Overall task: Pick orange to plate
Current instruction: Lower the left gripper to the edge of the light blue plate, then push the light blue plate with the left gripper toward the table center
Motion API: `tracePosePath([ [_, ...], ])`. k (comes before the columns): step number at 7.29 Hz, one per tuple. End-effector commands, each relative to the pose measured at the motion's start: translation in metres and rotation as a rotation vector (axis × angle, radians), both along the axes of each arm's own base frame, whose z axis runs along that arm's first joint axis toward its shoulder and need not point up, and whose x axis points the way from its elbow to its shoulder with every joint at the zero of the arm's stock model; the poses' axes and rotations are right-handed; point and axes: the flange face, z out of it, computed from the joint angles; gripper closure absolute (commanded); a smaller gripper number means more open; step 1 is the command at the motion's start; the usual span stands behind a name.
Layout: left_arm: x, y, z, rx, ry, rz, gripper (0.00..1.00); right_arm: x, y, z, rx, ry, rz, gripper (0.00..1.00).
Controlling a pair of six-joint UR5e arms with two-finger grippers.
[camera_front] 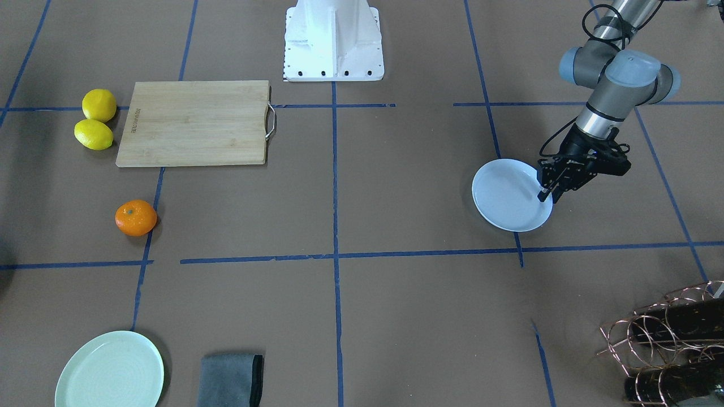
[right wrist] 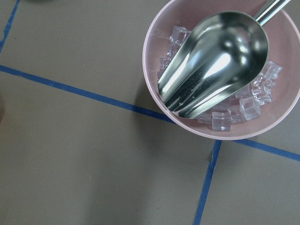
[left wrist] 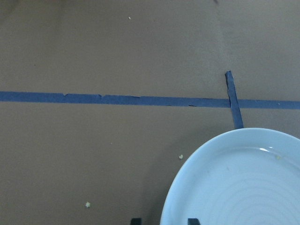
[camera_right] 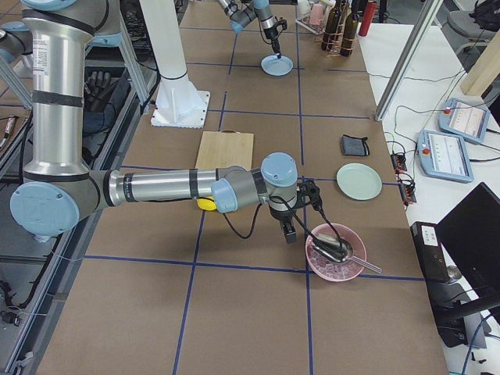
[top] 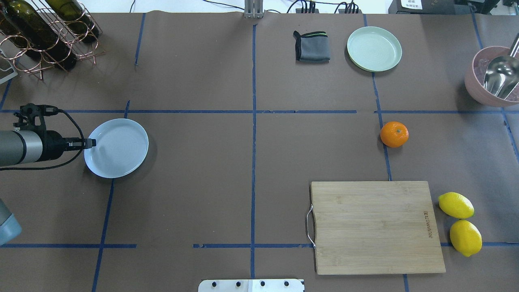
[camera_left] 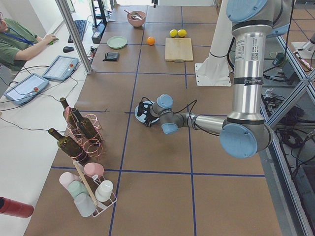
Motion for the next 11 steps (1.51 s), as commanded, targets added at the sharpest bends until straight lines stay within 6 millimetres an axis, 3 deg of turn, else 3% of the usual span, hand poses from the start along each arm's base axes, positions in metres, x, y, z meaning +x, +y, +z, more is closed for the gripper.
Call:
tracePosePath([
  [1,0.002,0.001,0.001,-0.003,-0.002,0.003,0.75,0.0,0.0,0.001,-0.002,0.0,0.0,0.0],
  [5,0.004,0.001,0.003,-0.005,-0.006,0.006,0.78,0.0,0.001,0.002,-0.003,0.0,0.0,0.0],
  [6,0.004,0.002,0.0,-0.001,-0.002,0.006,0.94,0.0,0.001,0.002,-0.003,0.0,0.0,0.0],
  [7,0.002,0.002,-0.013,0.013,0.017,0.007,1.0,0.0,0.001,0.002,-0.003,0.0,0.0,0.0],
  [8,0.004,0.002,-0.035,0.024,0.035,0.014,1.0,0.0,0.001,0.002,-0.003,0.0,0.0,0.0],
  [9,0.015,-0.009,-0.07,0.022,0.036,0.012,1.0,0.0,0.001,0.001,-0.003,0.0,0.001,0.0],
  [10,0.038,-0.029,-0.122,0.015,0.038,0.006,1.0,0.0,0.001,0.001,-0.003,-0.001,0.001,0.0],
  [11,0.081,-0.058,-0.186,-0.069,0.062,-0.035,1.0,0.0,0.001,0.001,-0.003,-0.001,0.001,0.0],
])
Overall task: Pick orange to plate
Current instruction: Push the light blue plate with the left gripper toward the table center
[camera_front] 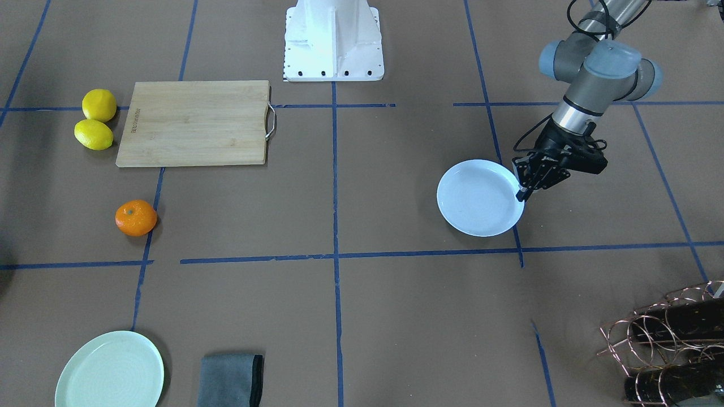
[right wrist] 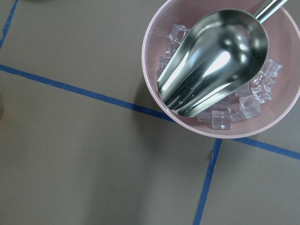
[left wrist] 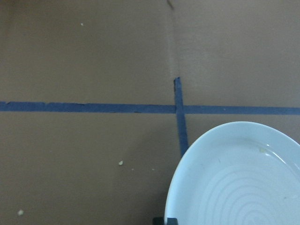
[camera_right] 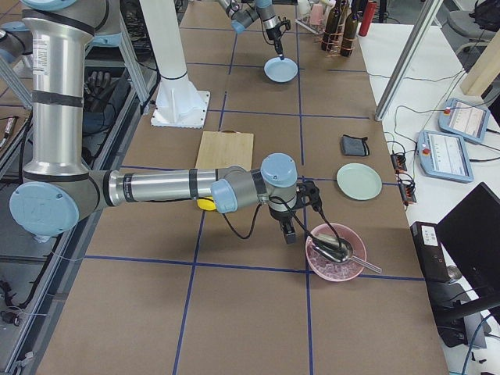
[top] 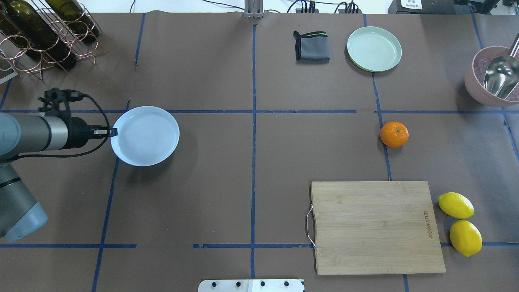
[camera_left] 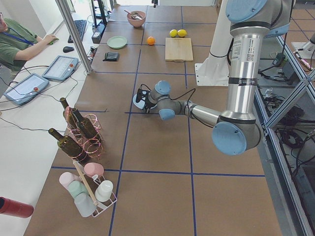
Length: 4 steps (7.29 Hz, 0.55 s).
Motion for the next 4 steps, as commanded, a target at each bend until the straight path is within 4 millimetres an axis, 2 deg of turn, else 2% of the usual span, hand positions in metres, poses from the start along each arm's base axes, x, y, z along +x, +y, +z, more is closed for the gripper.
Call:
tracePosePath([
  [1,0.098,-0.026,-0.133,-0.104,0.031,-0.03,1.0,0.0,0.0,-0.001,0.002,-0.001,0.0,0.0],
  [2,0.142,-0.003,-0.158,-0.097,0.042,-0.036,1.0,0.0,-0.001,-0.001,0.002,-0.001,0.0,0.0],
  [3,0.176,0.004,-0.17,-0.116,0.055,-0.028,1.0,0.0,-0.001,-0.001,0.002,-0.001,0.0,0.0],
  [4,0.201,0.004,-0.17,-0.131,0.043,-0.032,1.0,0.0,-0.001,-0.001,0.002,-0.001,0.0,0.0],
])
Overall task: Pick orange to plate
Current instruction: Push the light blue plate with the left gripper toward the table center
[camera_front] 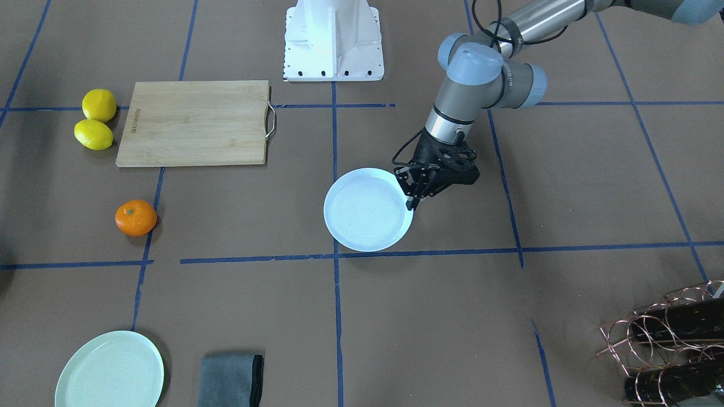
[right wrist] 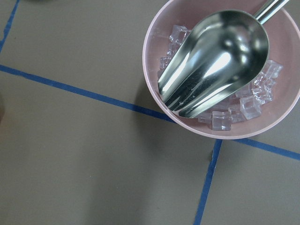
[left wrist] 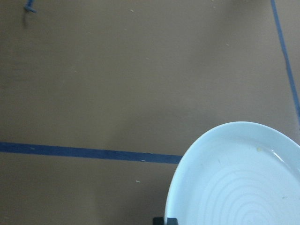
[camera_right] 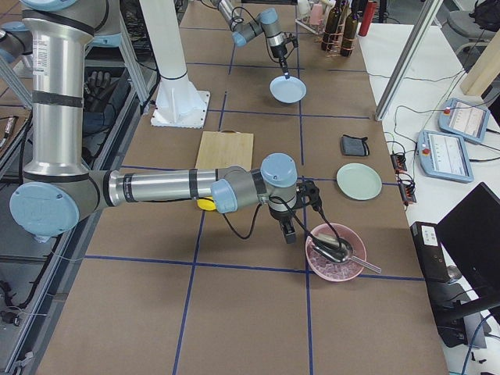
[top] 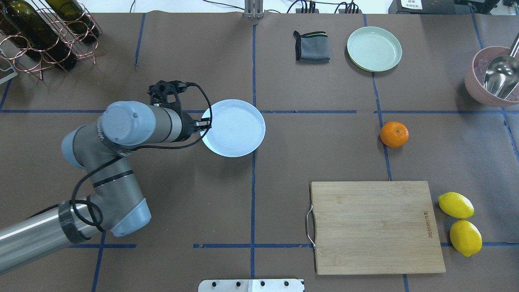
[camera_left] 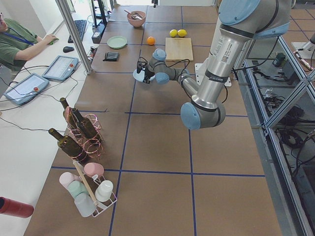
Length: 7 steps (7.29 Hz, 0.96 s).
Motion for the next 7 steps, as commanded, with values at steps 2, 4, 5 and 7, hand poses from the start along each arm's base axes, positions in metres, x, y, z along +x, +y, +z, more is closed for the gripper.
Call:
tracePosePath([
  [2,0.053,0.019,-0.013,0.003,-0.012,-0.015,1.0,0.0,-0.001,-0.001,0.001,0.0,0.0,0.0],
  [4,0.058,0.023,-0.022,0.014,-0.003,-0.003,0.67,0.0,-0.001,-0.001,0.001,0.0,0.0,0.0],
  [5,0.058,0.024,-0.016,0.012,-0.013,0.0,0.01,0.0,-0.001,-0.001,0.001,0.0,0.0,0.0],
  [7,0.025,0.025,-0.013,0.128,-0.086,0.067,0.0,-0.001,-0.004,-0.018,0.037,-0.007,-0.003,0.0],
])
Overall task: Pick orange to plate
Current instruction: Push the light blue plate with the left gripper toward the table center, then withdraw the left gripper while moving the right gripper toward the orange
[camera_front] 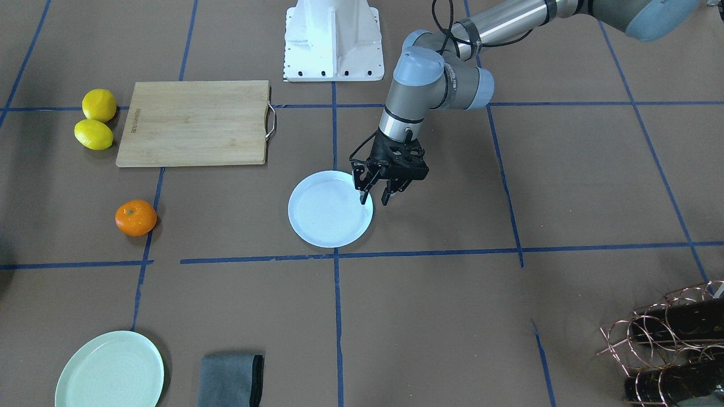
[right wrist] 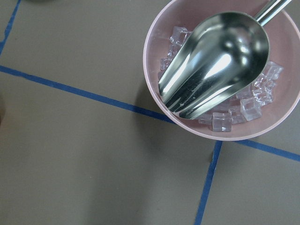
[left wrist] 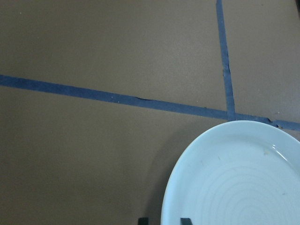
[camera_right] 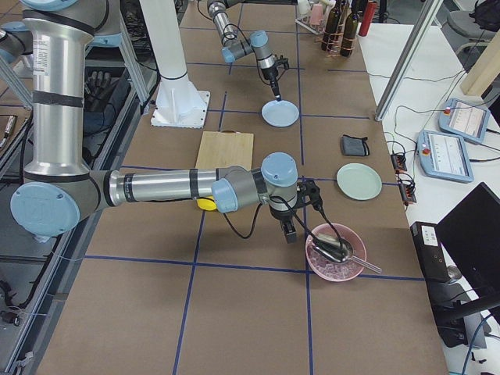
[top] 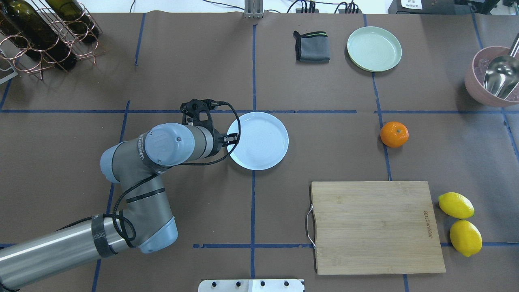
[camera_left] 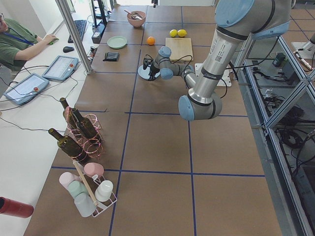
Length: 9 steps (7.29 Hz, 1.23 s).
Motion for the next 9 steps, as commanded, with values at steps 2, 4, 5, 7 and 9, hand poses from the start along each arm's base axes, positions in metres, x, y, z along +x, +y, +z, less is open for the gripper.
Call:
tracePosePath([
  [2,-0.154,-0.03,0.005,0.178,-0.188,0.262,0.0,-0.037,0.0,-0.064,0.116,-0.045,-0.085,0.0],
  [4,-0.316,-0.065,0.056,0.08,-0.154,0.27,0.0,-0.086,-0.002,-0.09,0.049,-0.079,-0.081,0.0],
  [5,-0.386,-0.071,0.121,-0.057,-0.103,0.333,0.0,-0.13,-0.006,-0.118,0.026,-0.086,-0.079,0.0],
  [7,-0.545,-0.066,0.249,0.159,-0.273,0.418,0.0,-0.197,-0.014,-0.153,-0.021,-0.06,-0.007,0.0],
  [9,-0.614,-0.038,0.351,0.011,-0.337,0.442,0.0,-0.258,-0.004,-0.16,-0.019,-0.01,-0.002,0.0],
])
